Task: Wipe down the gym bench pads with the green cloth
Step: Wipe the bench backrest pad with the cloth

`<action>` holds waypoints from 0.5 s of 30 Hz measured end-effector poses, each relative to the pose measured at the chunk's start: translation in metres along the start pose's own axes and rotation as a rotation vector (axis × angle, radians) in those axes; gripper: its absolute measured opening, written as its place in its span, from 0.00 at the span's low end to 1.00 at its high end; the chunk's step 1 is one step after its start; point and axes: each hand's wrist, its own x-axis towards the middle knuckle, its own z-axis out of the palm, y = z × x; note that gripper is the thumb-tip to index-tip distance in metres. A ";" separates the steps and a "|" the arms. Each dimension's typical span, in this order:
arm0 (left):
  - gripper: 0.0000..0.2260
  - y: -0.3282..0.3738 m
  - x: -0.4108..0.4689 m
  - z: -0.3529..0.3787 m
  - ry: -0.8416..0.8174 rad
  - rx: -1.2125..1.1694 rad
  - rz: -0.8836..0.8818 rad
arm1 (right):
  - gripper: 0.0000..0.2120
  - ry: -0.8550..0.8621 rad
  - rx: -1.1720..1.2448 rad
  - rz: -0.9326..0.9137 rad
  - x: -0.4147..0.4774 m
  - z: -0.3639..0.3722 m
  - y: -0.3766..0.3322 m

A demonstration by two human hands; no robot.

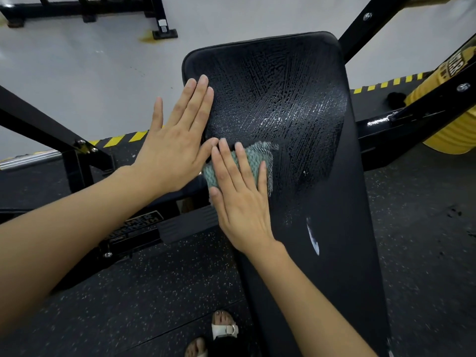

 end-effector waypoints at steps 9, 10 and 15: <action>0.34 0.001 -0.001 -0.001 -0.005 -0.022 -0.012 | 0.27 0.003 -0.087 0.048 -0.032 0.004 0.011; 0.35 0.001 -0.001 -0.001 -0.012 -0.022 -0.005 | 0.26 -0.002 -0.086 0.050 -0.035 0.002 0.018; 0.38 -0.001 0.000 -0.002 -0.031 -0.013 0.010 | 0.26 0.031 -0.116 0.124 -0.030 -0.014 0.062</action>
